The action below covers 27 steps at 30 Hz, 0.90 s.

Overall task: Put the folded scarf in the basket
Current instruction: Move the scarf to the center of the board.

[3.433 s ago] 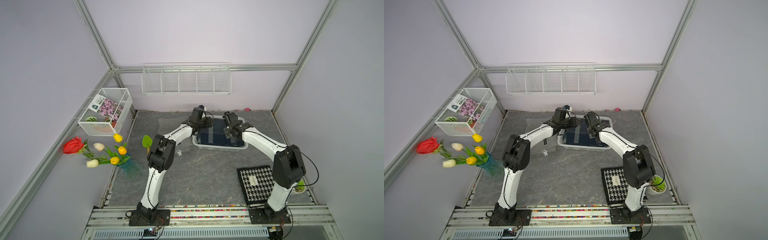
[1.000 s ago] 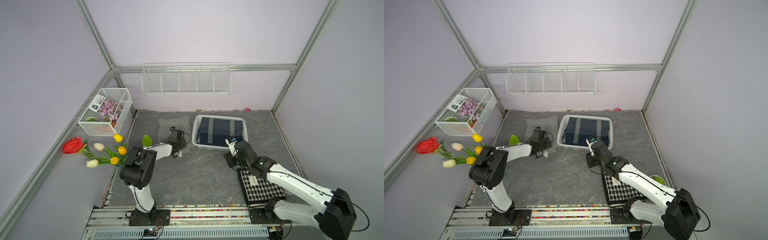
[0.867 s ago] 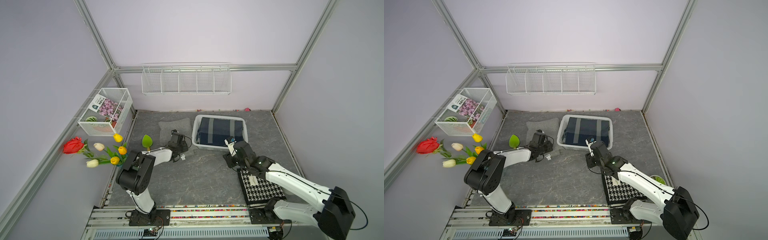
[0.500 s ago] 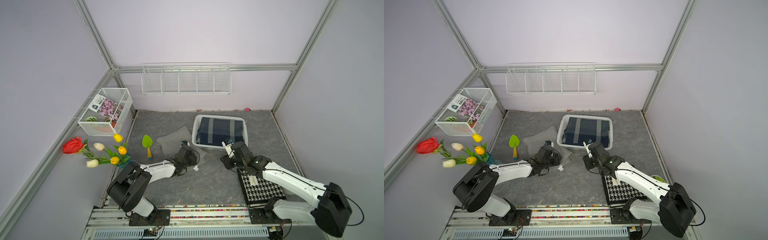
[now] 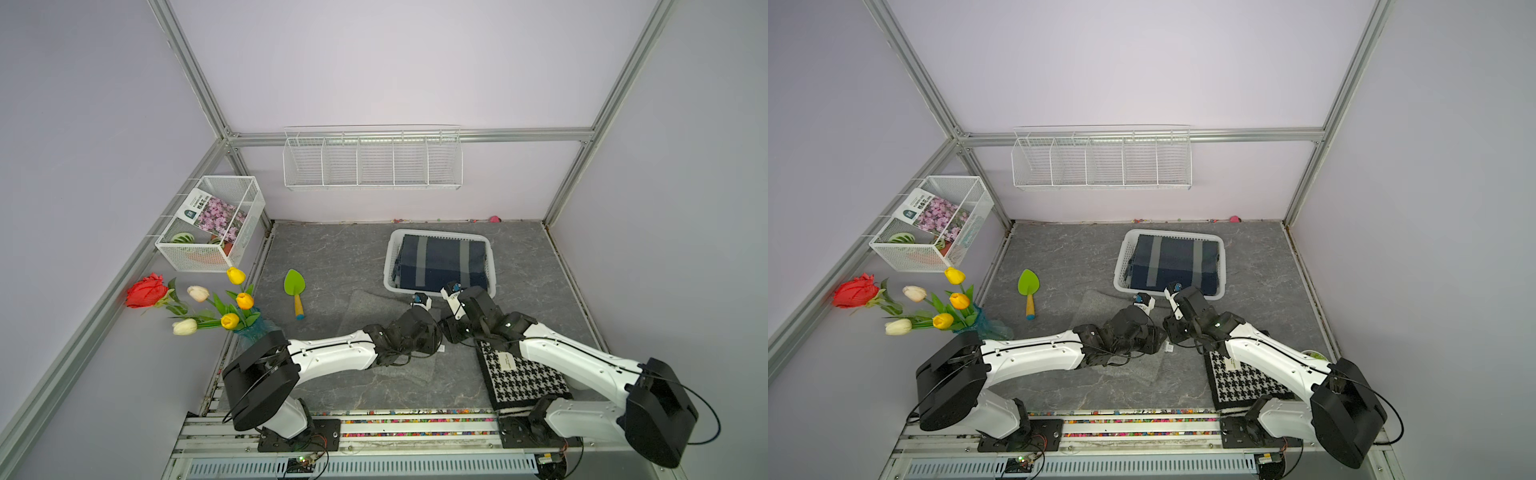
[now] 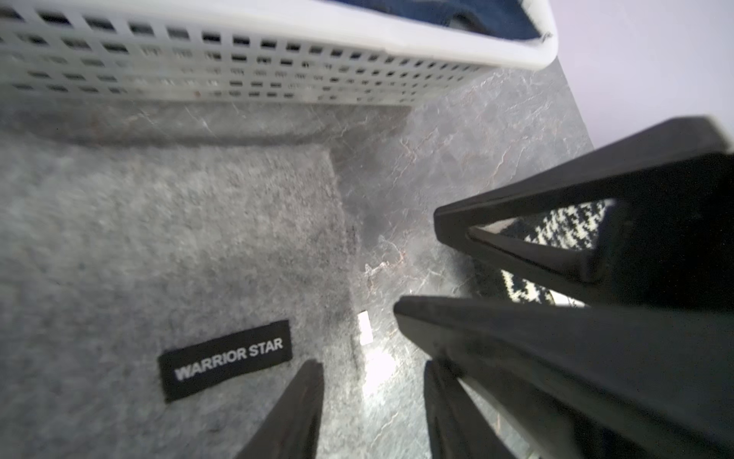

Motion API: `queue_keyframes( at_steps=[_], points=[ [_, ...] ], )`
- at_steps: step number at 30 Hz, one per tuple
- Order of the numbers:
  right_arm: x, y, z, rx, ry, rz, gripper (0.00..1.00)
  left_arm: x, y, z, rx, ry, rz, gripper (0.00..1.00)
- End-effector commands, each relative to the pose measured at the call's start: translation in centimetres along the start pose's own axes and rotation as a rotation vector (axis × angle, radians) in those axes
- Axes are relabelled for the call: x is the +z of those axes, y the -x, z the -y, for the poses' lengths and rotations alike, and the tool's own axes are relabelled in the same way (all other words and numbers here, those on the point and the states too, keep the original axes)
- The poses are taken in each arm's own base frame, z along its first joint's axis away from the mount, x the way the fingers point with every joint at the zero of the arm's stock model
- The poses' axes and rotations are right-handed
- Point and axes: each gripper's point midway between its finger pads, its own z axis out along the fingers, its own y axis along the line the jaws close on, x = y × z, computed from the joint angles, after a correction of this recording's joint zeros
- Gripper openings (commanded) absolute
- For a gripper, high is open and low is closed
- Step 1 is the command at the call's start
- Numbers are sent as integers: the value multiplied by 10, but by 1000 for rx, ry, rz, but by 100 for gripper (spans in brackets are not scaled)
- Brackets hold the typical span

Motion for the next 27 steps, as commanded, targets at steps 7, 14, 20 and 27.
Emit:
queue_keyframes(
  at_steps=[7, 14, 20, 27],
  points=[
    [19, -34, -8, 83, 63, -102, 51, -37, 16, -89, -30, 201, 81, 48],
    [42, -49, -4, 105, 43, -179, 53, -50, 18, -146, -29, 345, 110, 51],
    [54, -59, -4, 154, 52, -212, 57, -69, 36, -191, -106, 385, 205, 58],
    [67, -74, -17, 220, 149, -263, 59, -67, 29, -194, -96, 372, 198, 58]
  ],
)
